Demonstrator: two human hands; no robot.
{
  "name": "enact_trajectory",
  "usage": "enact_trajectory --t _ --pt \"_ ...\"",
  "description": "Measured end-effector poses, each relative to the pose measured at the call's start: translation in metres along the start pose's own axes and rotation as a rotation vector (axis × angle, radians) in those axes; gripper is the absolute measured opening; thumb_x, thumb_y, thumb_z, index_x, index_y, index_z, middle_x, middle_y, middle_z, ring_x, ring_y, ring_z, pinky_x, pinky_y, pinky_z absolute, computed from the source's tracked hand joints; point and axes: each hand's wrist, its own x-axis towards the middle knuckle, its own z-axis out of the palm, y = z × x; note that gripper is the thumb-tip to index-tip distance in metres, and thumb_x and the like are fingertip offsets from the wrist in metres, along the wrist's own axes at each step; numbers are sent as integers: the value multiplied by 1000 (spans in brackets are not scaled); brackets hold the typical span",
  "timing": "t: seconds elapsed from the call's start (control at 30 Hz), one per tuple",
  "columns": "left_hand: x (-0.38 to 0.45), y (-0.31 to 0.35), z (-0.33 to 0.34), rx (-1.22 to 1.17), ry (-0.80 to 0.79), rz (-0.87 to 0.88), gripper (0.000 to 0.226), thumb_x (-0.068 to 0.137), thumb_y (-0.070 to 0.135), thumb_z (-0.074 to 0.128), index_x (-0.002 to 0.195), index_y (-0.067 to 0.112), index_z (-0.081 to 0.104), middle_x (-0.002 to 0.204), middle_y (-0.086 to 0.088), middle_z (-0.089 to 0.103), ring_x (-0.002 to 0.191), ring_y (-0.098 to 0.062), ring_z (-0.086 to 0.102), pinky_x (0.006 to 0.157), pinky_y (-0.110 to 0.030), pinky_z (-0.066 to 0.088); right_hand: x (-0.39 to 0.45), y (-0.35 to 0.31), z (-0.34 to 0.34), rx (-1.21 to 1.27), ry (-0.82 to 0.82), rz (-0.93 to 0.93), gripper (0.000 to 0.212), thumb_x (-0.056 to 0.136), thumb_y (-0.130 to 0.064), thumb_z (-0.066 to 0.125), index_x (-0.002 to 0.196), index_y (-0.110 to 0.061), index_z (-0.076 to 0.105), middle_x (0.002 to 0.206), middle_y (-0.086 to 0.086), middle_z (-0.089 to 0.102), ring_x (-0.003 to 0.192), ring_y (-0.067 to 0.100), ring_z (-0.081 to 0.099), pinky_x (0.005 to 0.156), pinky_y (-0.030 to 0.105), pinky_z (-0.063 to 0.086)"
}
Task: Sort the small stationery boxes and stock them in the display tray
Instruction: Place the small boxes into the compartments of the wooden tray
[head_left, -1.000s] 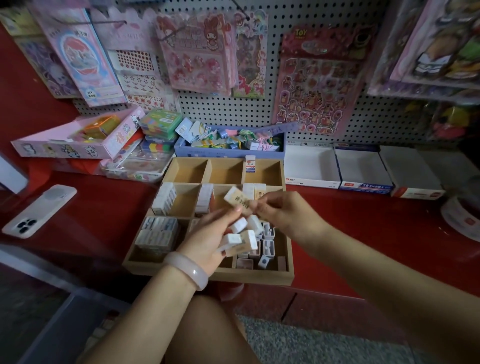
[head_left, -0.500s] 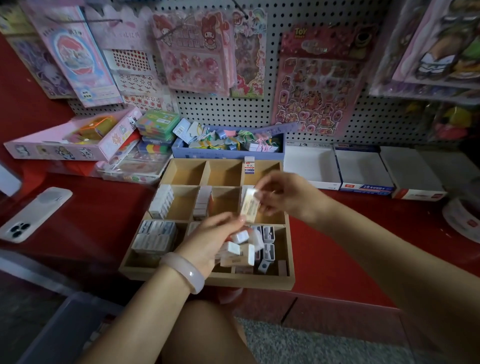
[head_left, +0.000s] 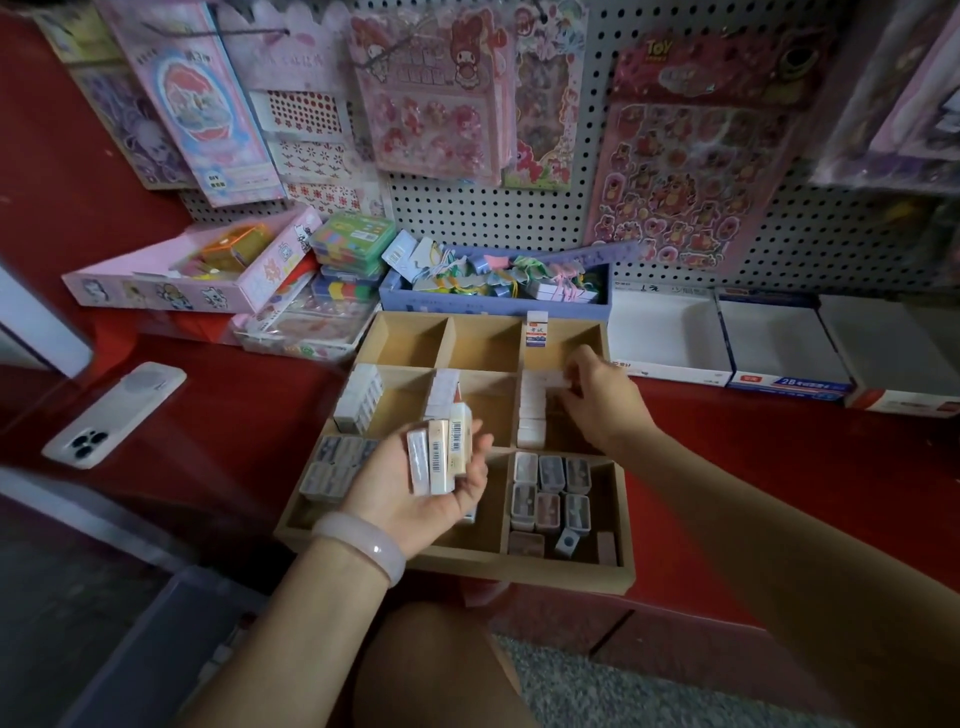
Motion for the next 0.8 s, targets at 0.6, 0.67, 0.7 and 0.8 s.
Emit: enact_trajectory --t 0.6,0.67,0.7,0.8 --pt "-8 -6 12 8 -72 97 29 96 29 46 94 5 62 79 -13 66 80 -23 61 57 -30 58 -35 -78 -55 307 -582 -319 31 92 -32 56 115 -13 63 89 -3 65 65 -5 56 63 11 43" --pt "-10 -5 12 -8 -73 104 30 96 29 47 93 3 62 76 -13 66 77 -22 59 56 -29 57 -35 -76 -56 464 -612 -262 26 89 -21 61 111 -9 64 89 5 67 72 2 62 69 17 51" --pt "-11 -4 11 -14 -77 100 31 96 30 47 95 2 61 78 -14 66 76 -22 59 55 -29 57 -35 -73 -55 522 -612 -253 24 87 -17 63 109 -6 63 90 7 66 74 7 63 71 21 54" --pt "-13 -3 11 -10 -99 68 37 95 32 48 110 0 59 86 -18 66 78 -25 60 54 -30 57 -36 -65 -56 484 -480 -360 18 82 -17 68 93 -3 63 82 2 63 69 5 59 66 21 53"
